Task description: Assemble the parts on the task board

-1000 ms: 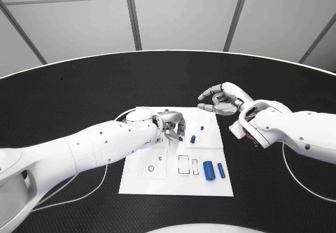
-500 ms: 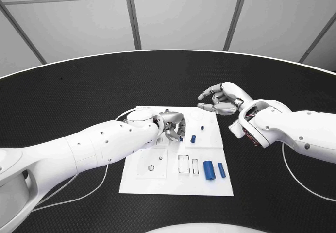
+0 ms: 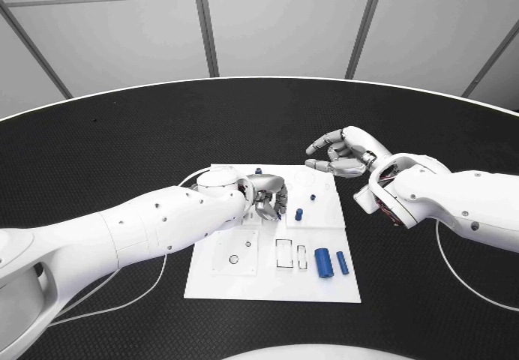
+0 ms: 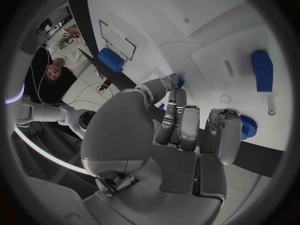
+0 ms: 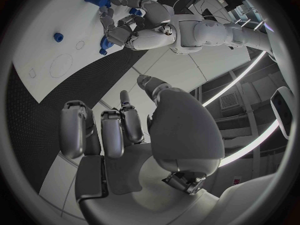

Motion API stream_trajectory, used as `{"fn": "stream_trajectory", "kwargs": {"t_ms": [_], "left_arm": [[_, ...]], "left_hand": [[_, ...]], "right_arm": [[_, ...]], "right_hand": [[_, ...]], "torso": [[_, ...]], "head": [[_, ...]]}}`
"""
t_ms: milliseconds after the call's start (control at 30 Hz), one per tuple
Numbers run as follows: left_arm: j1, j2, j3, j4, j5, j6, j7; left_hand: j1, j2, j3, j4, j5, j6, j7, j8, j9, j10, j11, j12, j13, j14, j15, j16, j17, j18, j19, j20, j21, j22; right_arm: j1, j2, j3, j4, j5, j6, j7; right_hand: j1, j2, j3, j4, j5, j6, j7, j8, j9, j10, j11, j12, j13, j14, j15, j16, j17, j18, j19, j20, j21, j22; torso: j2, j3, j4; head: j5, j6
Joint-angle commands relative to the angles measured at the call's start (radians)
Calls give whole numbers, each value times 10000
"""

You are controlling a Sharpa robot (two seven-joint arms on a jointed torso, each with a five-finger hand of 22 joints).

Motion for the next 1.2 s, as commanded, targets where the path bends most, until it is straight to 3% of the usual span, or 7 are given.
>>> {"fn": "stream_trajectory", "kwargs": {"t_ms": [33,500,533,600,633,1200], "left_arm": [[0,1,0,-19,-88,-4,-56],[0,-6,0,-83,-309,3,-356],[0,-6,0,-83,-311,6,-357],[0,-7,0,-78,-315,12,-354],[0,-7,0,-74,-316,15,-347],[1,-25,-1,-67,-322,-223,-341]], "left_hand": [[73,-32,-7,-45,12,21,-48,-63,10,-57,21,66,12,77,27,71,42,-69,1060,103,-22,2630],[50,-19,-46,-22,1,60,-27,-55,25,56,1,186,52,170,19,108,278,-69,1060,130,-22,2630],[116,-111,-90,-94,-14,58,-109,-76,43,-2,-91,252,74,179,-26,132,299,1364,-4186,-1140,-3239,-1342],[116,-111,-90,-94,-14,58,-109,-76,43,-2,-91,252,74,179,-26,132,299,1364,-4186,-1140,-3239,-1342],[50,5,-166,26,2,125,-108,-142,66,66,-204,254,23,189,-335,98,275,1455,-2884,-1275,-4390,-2628],[-238,-105,-520,230,-67,265,-164,-111,109,189,-270,442,92,335,-363,134,608,1421,-2580,-1314,-4538,-2773]], "right_arm": [[0,-1,0,1,0,2,-1],[0,-3,0,-6,0,28,-12],[0,-2,0,-6,0,30,-12],[0,-2,0,-7,0,36,-14],[0,-2,0,-6,0,38,-15],[0,0,0,-14,0,44,-18]], "right_hand": [[-49,69,12,58,65,55,-15,36,-15,44,-36,61,912,795,-70,-10,1677,88,249,-39,29,582],[-49,69,12,58,65,55,-15,36,-15,44,-36,61,912,795,-70,-10,1677,88,249,-39,29,582],[-49,69,12,58,65,55,-15,36,-15,44,-36,61,912,795,-70,-10,1677,88,249,-39,29,582],[-49,69,12,58,65,55,-15,36,-15,44,-36,61,912,795,-70,-10,1677,88,249,-39,29,582],[-49,69,12,58,65,55,-15,36,-15,44,-36,61,912,795,-70,-10,1677,88,249,-39,29,582],[-49,69,12,58,65,55,-15,36,-15,44,-36,61,912,795,-70,-10,1677,88,249,-39,29,582]], "torso": [[3,5,4],[1,7,-4],[1,7,-4],[3,5,-3],[4,4,1],[2,6,-2]], "head": [[-3,0],[-15,-5],[-15,-5],[-14,-8],[-12,-11],[7,-22]]}}
